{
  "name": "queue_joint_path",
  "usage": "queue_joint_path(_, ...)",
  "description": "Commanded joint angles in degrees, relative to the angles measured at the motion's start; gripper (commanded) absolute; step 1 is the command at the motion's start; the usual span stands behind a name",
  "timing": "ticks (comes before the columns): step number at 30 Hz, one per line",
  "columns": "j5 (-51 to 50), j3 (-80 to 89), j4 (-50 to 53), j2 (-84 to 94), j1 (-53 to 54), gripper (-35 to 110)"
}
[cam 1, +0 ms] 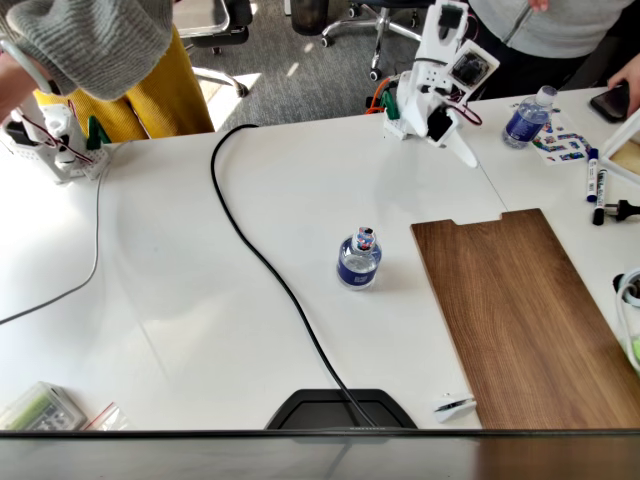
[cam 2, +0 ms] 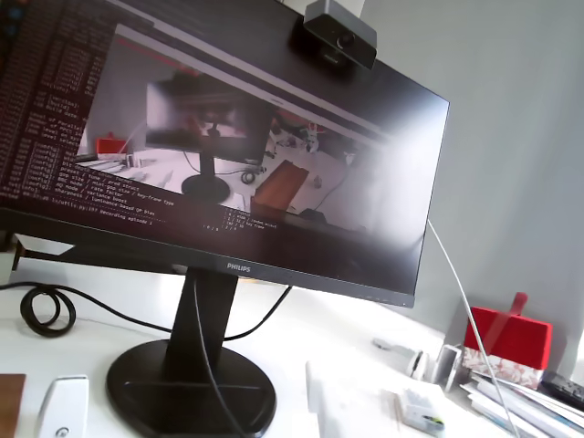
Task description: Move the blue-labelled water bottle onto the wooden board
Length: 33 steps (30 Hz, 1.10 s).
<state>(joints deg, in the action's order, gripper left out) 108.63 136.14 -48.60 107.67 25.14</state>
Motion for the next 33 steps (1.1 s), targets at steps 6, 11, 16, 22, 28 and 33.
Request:
queue_joint_path(6, -16.26, 3.69, 3.43, 1.32, 1.93, 45)
queue_joint_path(11, -21.45, 5.36, 3.25, 1.23, 1.14, 44)
queue_joint_path(16, -23.55, 5.45, 4.57, 1.23, 0.79, 44)
queue_joint_path(22, -23.55, 5.54, 4.48, 1.41, 1.76, 44)
queue_joint_path(28, -23.55, 5.10, 4.04, -0.18, 4.31, 44)
queue_joint_path(33, -23.55, 4.66, 3.25, -2.37, 7.12, 44)
